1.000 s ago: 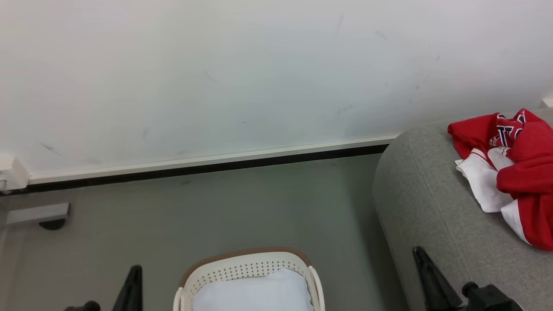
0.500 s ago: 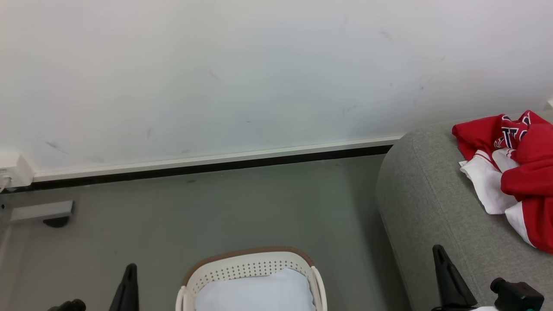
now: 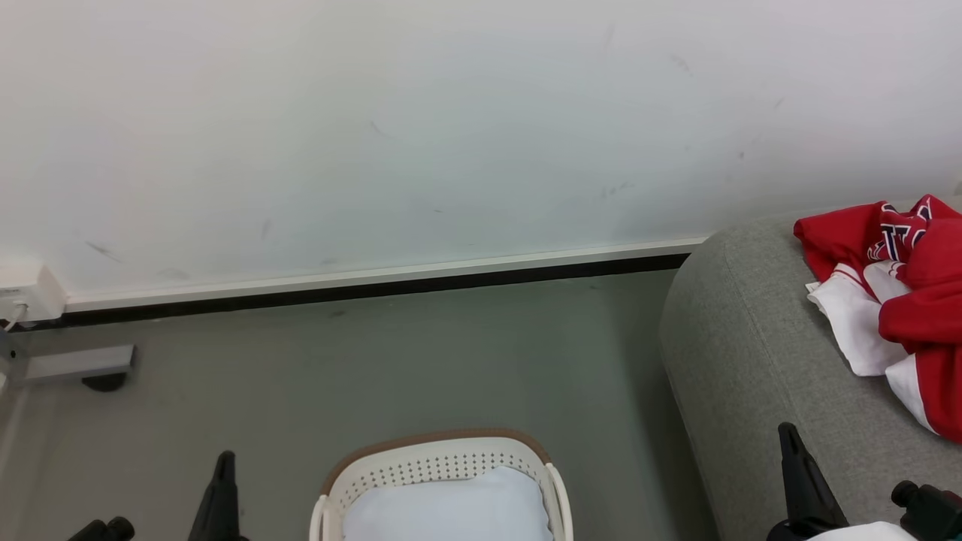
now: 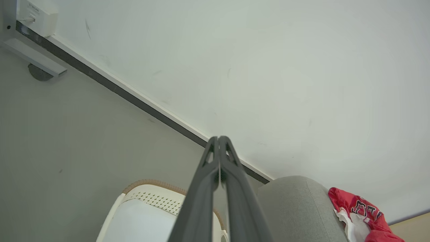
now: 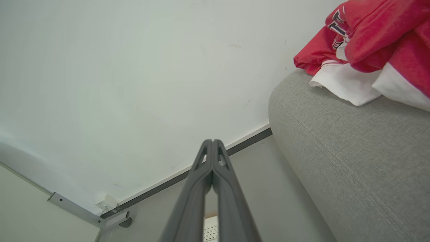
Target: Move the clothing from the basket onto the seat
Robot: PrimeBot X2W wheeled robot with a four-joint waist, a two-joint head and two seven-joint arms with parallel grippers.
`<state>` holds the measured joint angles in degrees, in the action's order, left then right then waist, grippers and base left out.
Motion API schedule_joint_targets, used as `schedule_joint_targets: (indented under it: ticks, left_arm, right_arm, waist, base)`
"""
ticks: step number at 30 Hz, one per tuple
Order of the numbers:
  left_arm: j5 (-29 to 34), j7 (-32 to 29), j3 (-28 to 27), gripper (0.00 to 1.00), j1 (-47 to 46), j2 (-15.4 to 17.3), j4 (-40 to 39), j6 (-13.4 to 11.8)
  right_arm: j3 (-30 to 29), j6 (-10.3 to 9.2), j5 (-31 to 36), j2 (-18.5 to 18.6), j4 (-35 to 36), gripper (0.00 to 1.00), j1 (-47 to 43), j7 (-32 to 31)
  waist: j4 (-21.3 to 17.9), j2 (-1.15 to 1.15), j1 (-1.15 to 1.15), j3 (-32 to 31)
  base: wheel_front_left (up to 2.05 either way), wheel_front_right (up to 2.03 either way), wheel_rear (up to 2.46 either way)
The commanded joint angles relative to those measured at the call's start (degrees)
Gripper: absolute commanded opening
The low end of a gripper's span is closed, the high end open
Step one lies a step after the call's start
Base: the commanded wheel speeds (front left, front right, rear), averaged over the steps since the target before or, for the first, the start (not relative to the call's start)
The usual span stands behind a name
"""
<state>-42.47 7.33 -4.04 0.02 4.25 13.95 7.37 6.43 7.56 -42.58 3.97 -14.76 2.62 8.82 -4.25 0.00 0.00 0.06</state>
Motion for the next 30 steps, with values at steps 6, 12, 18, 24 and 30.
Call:
schedule_joint_targets:
  ticks: [6, 12, 18, 24, 30]
  left_arm:
    - [-5.46, -1.40, -0.55, 0.00, -1.80, 0.10, -0.68, 0.06]
    - [-9.69, -2.60, -0.74, 0.00, -2.22, -0.03, -0.62, 0.07]
    - [-13.72, -3.77, -0.92, 0.00, -2.70, -0.16, -0.57, 0.08]
    - [-17.55, -4.84, -1.10, 0.00, -3.08, -0.27, -0.51, 0.09]
    - [-21.13, -5.82, -1.29, 0.00, -3.50, -0.40, -0.45, 0.10]
  right_arm:
    - [-1.14, -0.04, -5.43, 0.70, 0.94, 0.00, 1.79, -1.18]
    - [-1.95, -0.04, -10.05, 0.80, 0.98, 0.00, 1.97, -2.25]
    - [-2.74, -0.05, -14.27, 0.87, 1.01, 0.00, 2.18, -3.32]
    - [-3.52, -0.06, -18.26, 0.92, 1.04, 0.00, 2.40, -4.32]
    - [-4.29, -0.06, -21.98, 0.94, 1.05, 0.00, 2.54, -5.29]
  waist:
    - [0.25, 0.00, 0.00, 0.01]
    - [0.52, 0.00, 0.00, 0.01]
    - [0.79, 0.00, 0.00, 0.02]
    - [1.05, 0.00, 0.00, 0.03]
    - [1.32, 0.00, 0.00, 0.04]
  base:
    - [0.00, 0.00, 0.00]
    - [0.00, 0.00, 0.00]
    - [0.00, 0.00, 0.00]
    - [0.00, 0.00, 0.00]
    - [0.00, 0.00, 0.00]
